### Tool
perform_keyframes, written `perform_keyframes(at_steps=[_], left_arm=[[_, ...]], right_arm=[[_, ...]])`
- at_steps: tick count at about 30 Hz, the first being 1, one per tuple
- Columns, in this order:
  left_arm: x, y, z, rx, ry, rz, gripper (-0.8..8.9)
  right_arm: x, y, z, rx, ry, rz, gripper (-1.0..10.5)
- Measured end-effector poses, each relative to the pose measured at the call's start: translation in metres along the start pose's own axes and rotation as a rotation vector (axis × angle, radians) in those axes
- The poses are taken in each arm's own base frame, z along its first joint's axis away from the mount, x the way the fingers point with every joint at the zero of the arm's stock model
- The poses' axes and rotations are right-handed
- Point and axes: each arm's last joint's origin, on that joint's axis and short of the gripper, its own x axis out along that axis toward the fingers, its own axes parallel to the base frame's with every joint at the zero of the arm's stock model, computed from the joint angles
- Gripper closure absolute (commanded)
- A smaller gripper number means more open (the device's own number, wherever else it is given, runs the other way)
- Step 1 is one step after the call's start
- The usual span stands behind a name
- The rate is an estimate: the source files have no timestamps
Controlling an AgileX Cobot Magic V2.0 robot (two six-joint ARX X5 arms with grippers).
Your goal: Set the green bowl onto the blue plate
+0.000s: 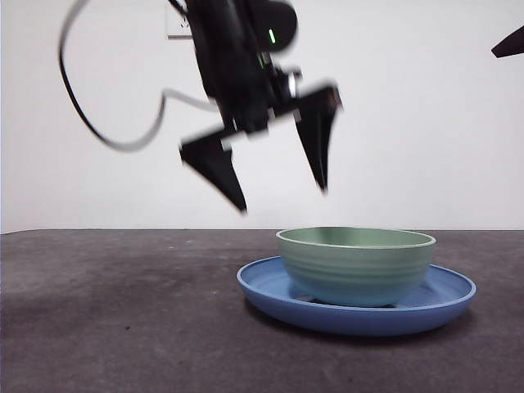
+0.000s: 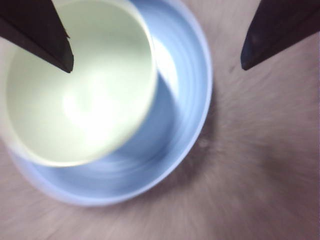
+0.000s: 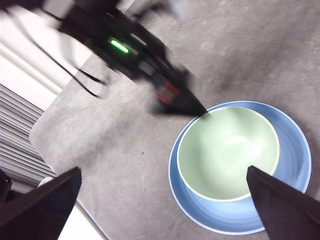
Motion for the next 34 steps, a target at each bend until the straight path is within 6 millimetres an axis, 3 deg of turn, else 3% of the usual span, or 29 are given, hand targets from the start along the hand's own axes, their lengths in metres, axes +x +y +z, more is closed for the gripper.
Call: perform_keyframes(at_steps=[7, 11, 14, 20, 26, 30, 34], left_arm=[[-0.135, -0.011, -0.042, 0.080, -0.186, -0.025, 2.32], [-0.210, -0.020, -0.093, 0.145, -0.305, -0.051, 2.32], [-0.247, -0.018, -0.136, 0.167, -0.409, -0.066, 2.32], [-0.274, -0.008, -0.208, 0.205, -0.537, -0.082, 2.32], [-0.282, 0.003, -0.269, 0.241, -0.739, -0.111, 2.32], [-0.270, 0.012, -0.302, 0.244, -0.774, -0.118, 2.32], [-0.247, 0.020, -0.318, 0.238, -0.735, -0.112, 2.32]], right_arm=[[0.000, 0.000, 0.000, 0.000, 0.000, 0.000, 3.4], [0.000, 0.000, 0.000, 0.000, 0.000, 0.000, 3.4], [0.000, 0.000, 0.000, -0.002, 0.000, 0.000, 3.4], [0.000, 0.000, 0.000, -0.002, 0.001, 0.000, 3.4], [0.000, 0.000, -0.001, 0.007, 0.011, -0.002, 3.4], [0.000, -0.001, -0.005, 0.032, 0.040, -0.008, 3.4], [0.000, -0.001, -0.007, 0.051, 0.064, -0.006, 3.4]])
